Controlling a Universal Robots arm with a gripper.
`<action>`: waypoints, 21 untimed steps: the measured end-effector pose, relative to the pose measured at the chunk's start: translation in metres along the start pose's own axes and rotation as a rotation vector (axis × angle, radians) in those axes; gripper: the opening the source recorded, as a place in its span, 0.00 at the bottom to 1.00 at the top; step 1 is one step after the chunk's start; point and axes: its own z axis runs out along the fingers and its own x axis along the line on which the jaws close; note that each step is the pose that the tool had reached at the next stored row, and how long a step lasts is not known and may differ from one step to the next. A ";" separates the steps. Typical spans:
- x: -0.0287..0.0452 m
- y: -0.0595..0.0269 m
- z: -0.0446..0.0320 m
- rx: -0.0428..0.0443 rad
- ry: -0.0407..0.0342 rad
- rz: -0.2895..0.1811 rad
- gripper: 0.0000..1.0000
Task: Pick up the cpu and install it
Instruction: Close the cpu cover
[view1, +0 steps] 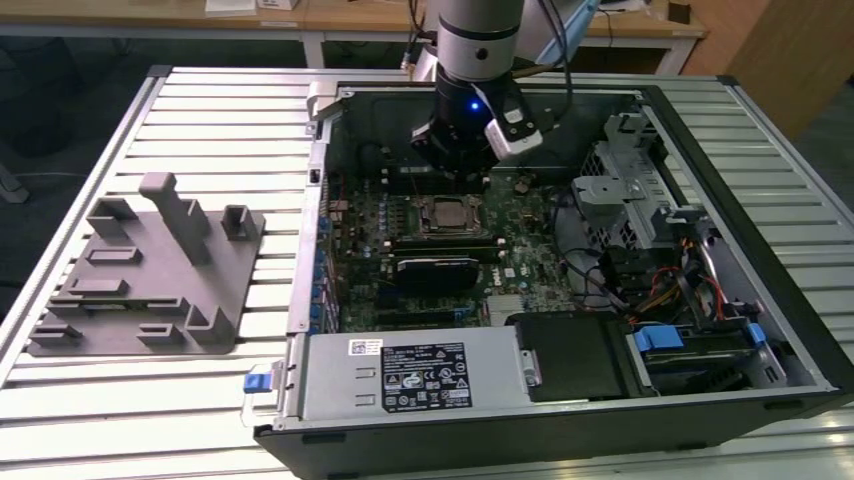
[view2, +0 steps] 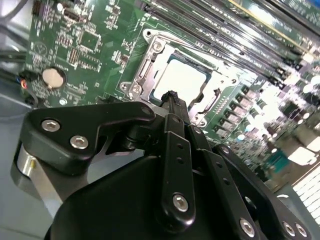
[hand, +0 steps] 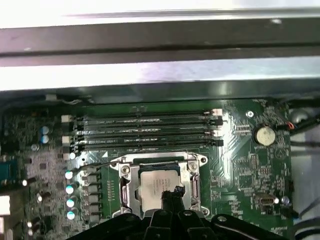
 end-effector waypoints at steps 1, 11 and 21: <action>0.0000 0.0000 0.0001 -0.0003 0.0003 -0.019 0.11; 0.0000 -0.0005 0.0007 -0.0006 0.0005 -0.034 0.11; 0.0015 -0.0034 0.0041 -0.0006 0.0005 -0.034 0.11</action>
